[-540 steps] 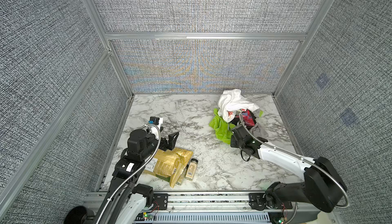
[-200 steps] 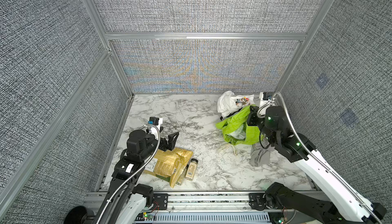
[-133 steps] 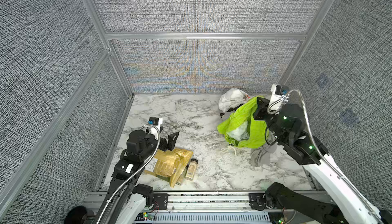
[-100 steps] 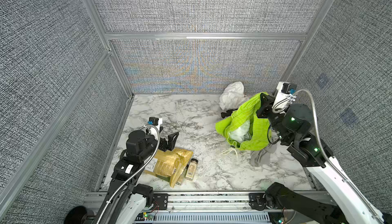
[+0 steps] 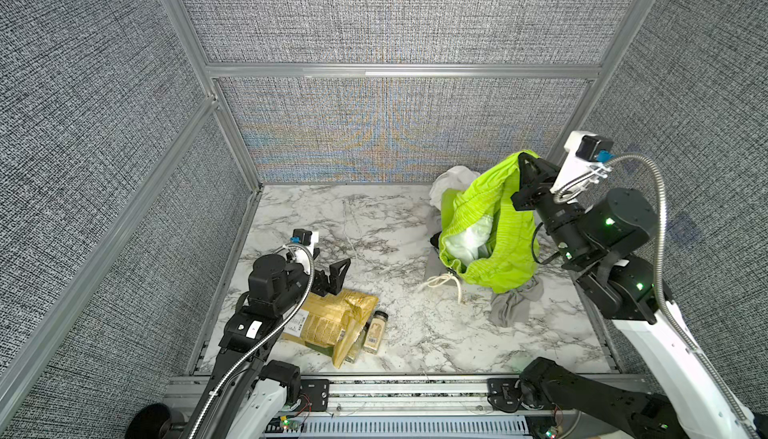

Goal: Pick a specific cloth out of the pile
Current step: 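Lift the lime-green shorts up out of the pile with the right gripper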

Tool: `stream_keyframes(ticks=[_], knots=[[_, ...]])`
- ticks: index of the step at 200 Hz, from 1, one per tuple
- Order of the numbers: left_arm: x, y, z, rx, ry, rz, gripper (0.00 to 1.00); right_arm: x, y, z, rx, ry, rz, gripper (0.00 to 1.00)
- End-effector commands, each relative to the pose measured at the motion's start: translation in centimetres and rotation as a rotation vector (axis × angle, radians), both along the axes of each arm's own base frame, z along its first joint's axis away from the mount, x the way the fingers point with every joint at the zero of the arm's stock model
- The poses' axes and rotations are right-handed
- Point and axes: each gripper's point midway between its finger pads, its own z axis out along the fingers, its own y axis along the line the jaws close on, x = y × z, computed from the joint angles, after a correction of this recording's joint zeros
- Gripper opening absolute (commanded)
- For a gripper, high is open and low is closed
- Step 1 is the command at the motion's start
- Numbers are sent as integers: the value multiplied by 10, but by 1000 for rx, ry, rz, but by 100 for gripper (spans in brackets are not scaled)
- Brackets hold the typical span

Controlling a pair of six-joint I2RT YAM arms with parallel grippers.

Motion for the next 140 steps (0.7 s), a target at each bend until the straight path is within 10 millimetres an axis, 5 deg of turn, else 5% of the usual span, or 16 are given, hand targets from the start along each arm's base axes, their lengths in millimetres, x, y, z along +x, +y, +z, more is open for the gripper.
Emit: stream_keyframes(ticks=[1,63,140], knots=[[2,-2,10,-8,-41,-11,99,-8,1,38,72,-101,31,0],[-1,-7,12,-15,-48,-49,95,0,35,85,102,-136,182,0],[-1,9,28,-60,-87,12,98,43,129,77,123,-50,506,0]])
